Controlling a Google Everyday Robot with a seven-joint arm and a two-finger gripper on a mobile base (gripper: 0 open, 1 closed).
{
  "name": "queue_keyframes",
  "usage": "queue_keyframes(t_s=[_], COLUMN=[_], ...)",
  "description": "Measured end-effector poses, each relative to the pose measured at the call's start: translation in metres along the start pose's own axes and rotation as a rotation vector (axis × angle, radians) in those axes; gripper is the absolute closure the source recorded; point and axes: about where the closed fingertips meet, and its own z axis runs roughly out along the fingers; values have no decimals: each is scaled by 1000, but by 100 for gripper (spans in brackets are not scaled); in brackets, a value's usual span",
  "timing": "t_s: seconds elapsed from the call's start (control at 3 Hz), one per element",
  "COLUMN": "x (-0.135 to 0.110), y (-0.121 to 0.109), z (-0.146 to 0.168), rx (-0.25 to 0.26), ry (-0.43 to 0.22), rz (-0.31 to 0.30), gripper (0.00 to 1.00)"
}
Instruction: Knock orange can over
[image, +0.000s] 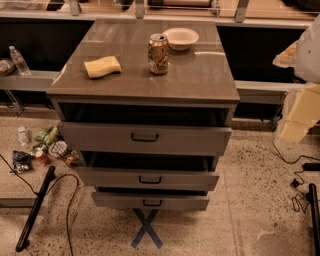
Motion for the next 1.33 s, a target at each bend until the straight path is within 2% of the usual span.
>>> queue_keyframes(t_s=[0.33,0.67,1.0,1.33], x=[0,-3,-36,-68], y=[0,-11,-56,-95], z=[0,2,32,47], rx=[0,29,47,71], ry=[0,-92,-360,-565], rz=[0,84,258,371], gripper=[0,0,0,0])
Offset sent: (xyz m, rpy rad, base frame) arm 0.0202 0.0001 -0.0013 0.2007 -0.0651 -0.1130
